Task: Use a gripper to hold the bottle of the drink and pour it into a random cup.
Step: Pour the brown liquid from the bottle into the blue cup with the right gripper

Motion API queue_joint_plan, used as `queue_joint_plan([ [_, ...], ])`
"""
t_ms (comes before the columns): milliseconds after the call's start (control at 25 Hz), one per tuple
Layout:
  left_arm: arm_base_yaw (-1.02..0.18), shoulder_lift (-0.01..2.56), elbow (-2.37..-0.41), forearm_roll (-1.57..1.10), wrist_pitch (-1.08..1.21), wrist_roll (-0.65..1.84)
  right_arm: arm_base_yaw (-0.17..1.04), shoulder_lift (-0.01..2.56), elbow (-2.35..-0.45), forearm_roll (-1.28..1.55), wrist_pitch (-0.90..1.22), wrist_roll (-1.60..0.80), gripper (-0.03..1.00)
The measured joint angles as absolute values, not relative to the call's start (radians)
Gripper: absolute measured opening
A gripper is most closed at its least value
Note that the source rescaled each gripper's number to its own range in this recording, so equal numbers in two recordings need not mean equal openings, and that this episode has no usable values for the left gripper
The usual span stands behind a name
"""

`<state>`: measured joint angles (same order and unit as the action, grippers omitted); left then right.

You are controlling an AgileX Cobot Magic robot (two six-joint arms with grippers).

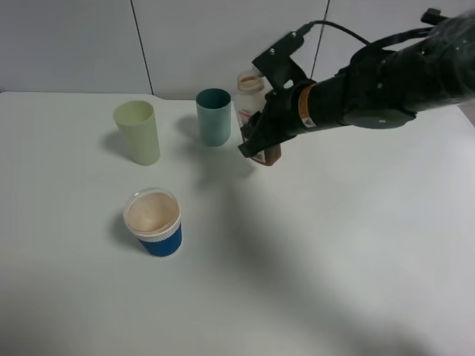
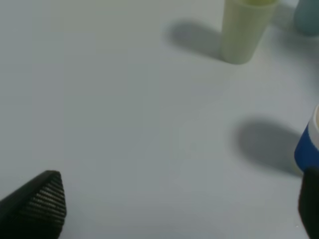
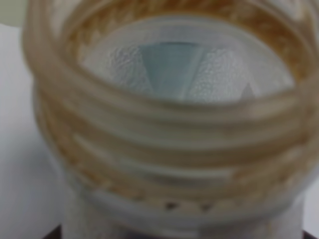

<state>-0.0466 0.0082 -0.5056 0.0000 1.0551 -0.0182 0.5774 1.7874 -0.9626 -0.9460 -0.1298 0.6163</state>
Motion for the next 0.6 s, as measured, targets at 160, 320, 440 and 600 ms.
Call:
queue_joint_plan([
  [160, -0.047, 0.008, -0.506, 0.000, 1.055, -0.018, 0.647, 1.787, -1.034, -0.946, -0.094, 0.546, 0.00],
  [320, -0.047, 0.008, -0.506, 0.000, 1.055, -0.018, 0.695, 1.787, -1.076, -0.946, -0.067, 0.448, 0.00],
  [440, -0.047, 0.008, -0.506, 0.000, 1.055, -0.018, 0.713, 1.787, -1.083, -0.946, -0.060, 0.355, 0.00],
  [600, -0.047, 0.008, -0.506, 0.000, 1.055, -0.018, 0.721, 1.787, -1.084, -0.945, -0.050, 0.260, 0.00],
])
